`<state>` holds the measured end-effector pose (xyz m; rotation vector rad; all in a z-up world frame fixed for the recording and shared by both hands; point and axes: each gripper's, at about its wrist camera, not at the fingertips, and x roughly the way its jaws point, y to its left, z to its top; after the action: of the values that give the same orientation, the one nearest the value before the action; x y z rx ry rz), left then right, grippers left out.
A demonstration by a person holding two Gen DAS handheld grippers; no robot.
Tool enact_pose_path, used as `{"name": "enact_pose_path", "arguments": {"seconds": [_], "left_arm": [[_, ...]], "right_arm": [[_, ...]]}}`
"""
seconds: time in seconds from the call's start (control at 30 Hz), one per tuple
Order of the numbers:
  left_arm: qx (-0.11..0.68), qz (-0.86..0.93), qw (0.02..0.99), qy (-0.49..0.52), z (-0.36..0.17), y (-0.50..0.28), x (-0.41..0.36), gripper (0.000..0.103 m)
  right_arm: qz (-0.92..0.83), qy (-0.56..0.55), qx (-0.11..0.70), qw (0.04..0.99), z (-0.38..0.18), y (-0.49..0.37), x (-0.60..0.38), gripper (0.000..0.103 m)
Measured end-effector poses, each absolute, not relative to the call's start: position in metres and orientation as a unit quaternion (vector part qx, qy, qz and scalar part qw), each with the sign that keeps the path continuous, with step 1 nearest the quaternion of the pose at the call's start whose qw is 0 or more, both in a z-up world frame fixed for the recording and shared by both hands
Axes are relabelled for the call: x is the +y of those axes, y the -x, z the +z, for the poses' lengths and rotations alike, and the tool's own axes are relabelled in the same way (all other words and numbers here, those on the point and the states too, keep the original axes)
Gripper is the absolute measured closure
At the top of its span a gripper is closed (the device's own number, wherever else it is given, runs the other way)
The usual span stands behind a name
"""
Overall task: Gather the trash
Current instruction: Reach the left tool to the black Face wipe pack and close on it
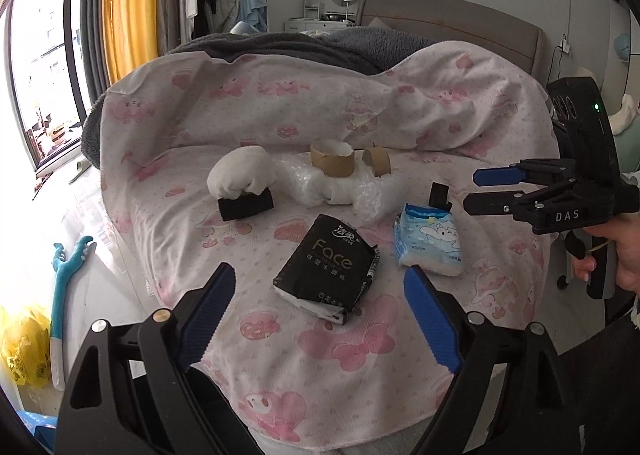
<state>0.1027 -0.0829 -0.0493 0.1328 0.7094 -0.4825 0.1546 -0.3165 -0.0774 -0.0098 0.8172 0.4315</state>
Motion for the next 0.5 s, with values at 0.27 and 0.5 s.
{"name": "enact_pose_path", "arguments": {"seconds": [0.27, 0.5], "left_arm": [[0.363, -0.241, 0.896, -0.083, -0.063, -0.123, -0.092, 0.016], [0.383, -0.251, 0.885, -0.082, -0.077, -0.142, -0.097, 0.017]], "right_arm": [[0.220, -0.012, 0.406, 0.887, -0.088, -0.177, -0.325, 0.037], [0.249, -0.010, 0.413, 0.876, -0.088, -0.189, -0.321, 0.037]]}}
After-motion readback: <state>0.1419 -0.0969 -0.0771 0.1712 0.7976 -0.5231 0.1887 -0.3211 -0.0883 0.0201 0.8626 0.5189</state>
